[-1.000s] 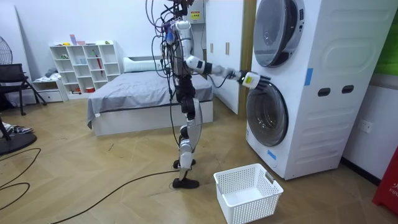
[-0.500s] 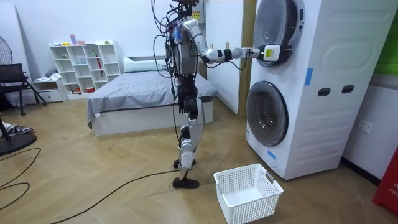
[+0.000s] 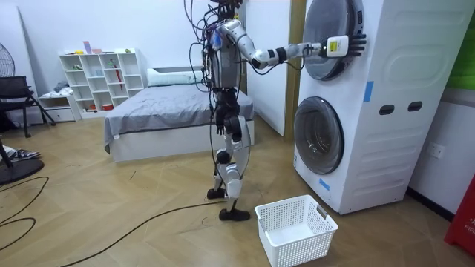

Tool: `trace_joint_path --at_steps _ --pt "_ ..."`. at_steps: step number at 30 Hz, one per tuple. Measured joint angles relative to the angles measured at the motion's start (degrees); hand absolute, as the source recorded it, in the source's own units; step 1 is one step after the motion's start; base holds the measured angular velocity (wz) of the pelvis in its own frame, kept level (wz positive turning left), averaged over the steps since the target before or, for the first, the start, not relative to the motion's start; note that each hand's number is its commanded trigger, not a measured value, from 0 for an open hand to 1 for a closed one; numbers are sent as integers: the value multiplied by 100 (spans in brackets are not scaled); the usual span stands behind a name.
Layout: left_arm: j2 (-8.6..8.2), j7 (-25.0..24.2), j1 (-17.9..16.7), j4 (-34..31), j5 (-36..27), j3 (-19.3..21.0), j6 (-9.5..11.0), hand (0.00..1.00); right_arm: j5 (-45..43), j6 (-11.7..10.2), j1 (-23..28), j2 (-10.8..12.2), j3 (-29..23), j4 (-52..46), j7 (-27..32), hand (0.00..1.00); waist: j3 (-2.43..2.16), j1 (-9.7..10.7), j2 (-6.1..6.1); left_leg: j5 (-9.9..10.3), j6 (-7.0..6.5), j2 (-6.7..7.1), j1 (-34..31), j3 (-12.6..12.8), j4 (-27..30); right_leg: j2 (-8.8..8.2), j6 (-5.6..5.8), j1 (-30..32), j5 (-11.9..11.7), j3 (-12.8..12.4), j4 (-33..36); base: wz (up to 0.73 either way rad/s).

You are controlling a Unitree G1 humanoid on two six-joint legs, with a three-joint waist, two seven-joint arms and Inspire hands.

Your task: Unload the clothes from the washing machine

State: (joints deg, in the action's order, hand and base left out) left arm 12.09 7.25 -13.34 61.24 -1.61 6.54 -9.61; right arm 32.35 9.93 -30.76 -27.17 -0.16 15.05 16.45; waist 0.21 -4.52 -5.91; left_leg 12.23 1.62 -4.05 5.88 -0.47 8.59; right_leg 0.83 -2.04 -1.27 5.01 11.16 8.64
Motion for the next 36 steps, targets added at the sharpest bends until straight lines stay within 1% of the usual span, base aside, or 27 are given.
trace_joint_path --at_steps 1,2,3,5,7,9,11,14,16,18,19,20,22,23,24,25,26,27,28,31,33,35,36 --pt "3 0 5 -26 1 -2 -16 0 64 15 -55 8 4 -3 19 0 -2 -8 -9 0 -1 4 -12 0 -6 4 9 22 6 2 0 13" --pt "5 -2 -2 -42 7 7 -52 0 107 41 -75 14 -42 2 87 0 -4 -35 -38 -1 -7 65 -23 -16 3 4 13 59 8 3 -2 -10" --pt "0 -3 -30 -40 12 7 -112 0 131 54 -96 13 -54 -3 36 0 -4 -60 -39 -1 -7 83 -25 -25 3 23 13 78 8 26 -2 -17" --pt "19 -5 -86 -61 17 13 -161 0 204 61 -195 12 -53 -44 -37 0 -5 -52 -16 0 -9 98 -66 -20 7 10 13 94 9 51 -2 -11" --pt "62 -8 -91 -78 5 16 -162 0 182 71 -198 12 -63 -252 -11 0 -7 -50 -11 2 -12 97 -93 33 17 18 13 130 16 0 3 -4" --pt "73 -2 -83 -86 7 8 -154 0 43 95 -196 13 -25 -570 -15 0 -11 -54 -2 1 -13 91 -115 123 25 22 -40 170 53 -2 26 -11" --pt "64 1 -83 -83 5 1 -140 0 -119 102 -195 13 13 -867 -20 0 -8 -43 13 -2 -19 77 -120 152 47 22 -77 219 87 -22 121 -9" --pt "31 4 -85 -79 -6 -1 -123 0 -490 106 -171 18 14 -1306 8 0 -17 -42 35 -3 -16 62 -110 174 84 27 -122 252 144 -40 228 -2" --pt "13 5 -88 -79 -5 -2 -121 0 -595 105 -114 19 17 -1613 39 0 -29 -46 55 -7 -8 50 -101 186 88 35 -128 249 143 -35 235 0" --pt "19 7 -70 -79 -61 -5 -118 0 -592 102 100 20 30 -1933 54 0 -34 -46 64 -7 -4 38 -37 206 79 37 -142 193 135 -43 219 -5" --pt "19 7 -66 -74 -69 -7 -117 0 -592 102 165 20 41 -2007 54 0 -39 -47 66 -6 -4 36 -19 217 69 40 -141 185 135 -61 221 -9" --pt "25 7 -69 -36 -70 -19 -112 0 -595 95 274 20 65 -2142 54 0 -55 -45 63 -6 -4 33 -1 237 54 51 -145 187 132 -106 222 -15" --pt "57 7 -71 26 -70 -121 -91 0 -673 93 404 49 120 -2339 54 0 -56 -48 62 -7 -3 22 56 320 14 89 -154 185 126 -164 227 -20" --pt "71 5 -52 77 -108 -130 -76 0 -703 39 532 140 144 -2465 50 0 -61 -47 60 -2 3 9 71 370 9 109 -162 176 119 -184 207 -16" --pt "96 2 -19 140 -127 -204 -72 0 -706 -115 688 273 145 -2541 50 0 -69 -44 46 6 16 -5 74 395 10 115 -165 175 117 -195 200 -12" --pt "104 -1 14 193 -131 -250 -65 0 -707 -199 758 328 150 -2552 48 0 -74 -45 40 7 17 -10 81 411 10 117 -166 175 116 -205 199 -11" --pt "109 -6 49 266 -167 -334 -41 0 -700 -303 862 448 154 -2579 17 0 -75 -46 47 7 17 -19 98 448 9 121 -171 174 114 -246 201 -15" --pt "108 -12 61 301 -231 -441 -22 0 -694 -354 970 559 155 -2663 -14 0 -73 -45 49 7 18 -27 117 494 5 130 -177 174 110 -285 202 -18" --pt "100 -16 60 313 -253 -472 -9 0 -693 -389 1021 606 153 -2693 -46 0 -70 -45 53 7 18 -29 126 509 3 135 -179 174 109 -306 201 -16" --pt "84 -29 66 408 -263 -490 52 0 -691 -606 1347 745 163 -2791 -223 0 -54 -44 86 8 20 -43 194 535 -16 156 -181 123 108 -327 185 -5" --pt "79 -26 79 492 -331 -588 49 0 -691 -925 1761 934 175 -2787 -370 0 -54 -44 122 20 39 -51 225 535 -31 164 -184 75 106 -315 152 2" --pt "64 -18 76 515 -330 -639 36 0 -689 -988 2060 1057 196 -2787 -528 0 -54 -41 155 28 45 -54 235 532 -38 168 -186 50 97 -310 118 0" --pt "61 -18 102 509 -327 -691 36 0 -678 -960 2242 1062 270 -2778 -624 0 -50 -40 190 51 49 -61 231 528 -38 174 -186 51 97 -309 117 0"
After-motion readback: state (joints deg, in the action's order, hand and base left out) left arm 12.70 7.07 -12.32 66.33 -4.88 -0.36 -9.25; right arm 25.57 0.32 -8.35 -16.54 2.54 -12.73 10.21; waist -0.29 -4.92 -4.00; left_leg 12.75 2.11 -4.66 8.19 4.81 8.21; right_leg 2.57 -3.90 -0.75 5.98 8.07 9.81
